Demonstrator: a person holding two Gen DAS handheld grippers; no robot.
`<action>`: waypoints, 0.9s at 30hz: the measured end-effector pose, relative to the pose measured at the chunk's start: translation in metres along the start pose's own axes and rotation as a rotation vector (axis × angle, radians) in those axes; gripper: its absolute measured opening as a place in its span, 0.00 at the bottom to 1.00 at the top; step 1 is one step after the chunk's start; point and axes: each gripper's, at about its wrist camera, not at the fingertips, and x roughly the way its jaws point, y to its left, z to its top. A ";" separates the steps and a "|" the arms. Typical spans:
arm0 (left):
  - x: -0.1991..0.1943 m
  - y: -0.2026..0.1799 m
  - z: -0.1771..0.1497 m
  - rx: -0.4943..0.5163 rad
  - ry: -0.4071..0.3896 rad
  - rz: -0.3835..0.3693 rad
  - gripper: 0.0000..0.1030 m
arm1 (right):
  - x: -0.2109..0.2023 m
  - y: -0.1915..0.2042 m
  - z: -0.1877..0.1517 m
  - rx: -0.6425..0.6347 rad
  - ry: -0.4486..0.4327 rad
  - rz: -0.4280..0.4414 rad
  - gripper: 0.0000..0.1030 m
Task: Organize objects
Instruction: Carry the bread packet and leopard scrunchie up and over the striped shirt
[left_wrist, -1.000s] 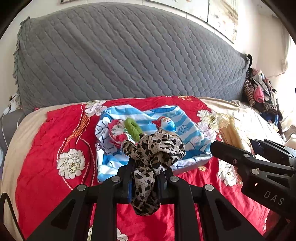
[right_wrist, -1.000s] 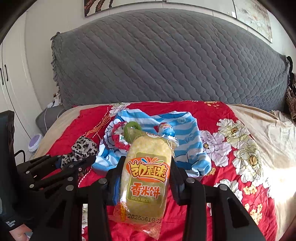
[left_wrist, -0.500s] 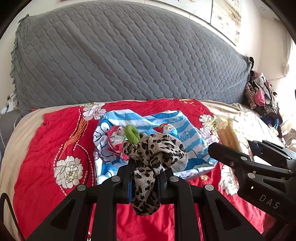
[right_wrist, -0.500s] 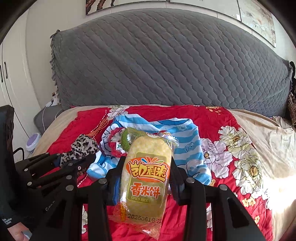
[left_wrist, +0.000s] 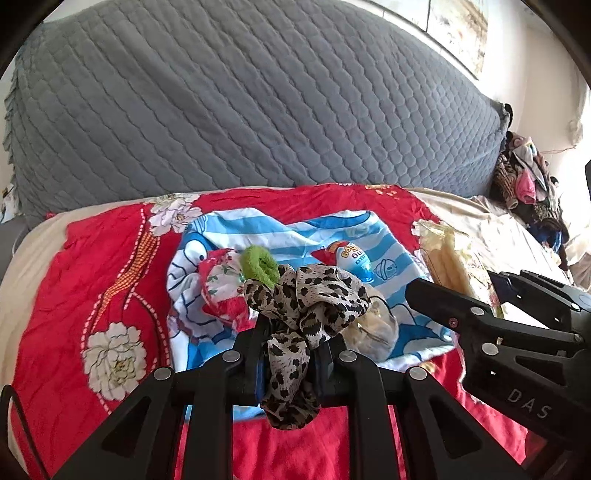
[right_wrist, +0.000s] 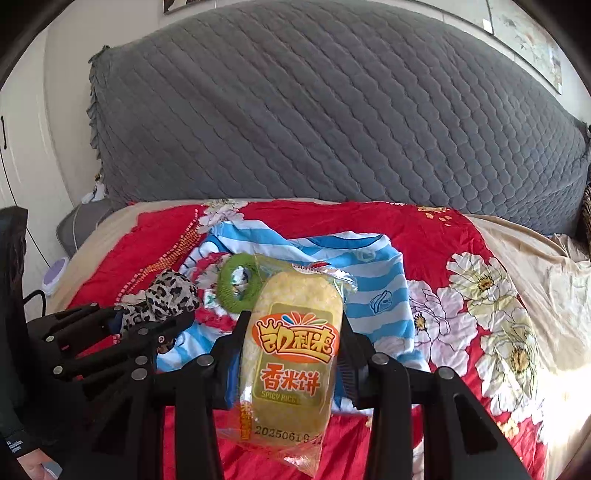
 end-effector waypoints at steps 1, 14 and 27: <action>0.006 0.000 0.002 0.002 0.001 -0.001 0.18 | 0.006 -0.001 0.002 -0.005 0.003 -0.005 0.41; 0.065 0.006 0.023 0.010 0.034 0.006 0.18 | 0.073 -0.013 0.017 -0.019 0.080 0.012 0.41; 0.095 0.015 0.029 0.026 0.045 0.032 0.19 | 0.112 -0.016 0.024 -0.046 0.128 0.008 0.41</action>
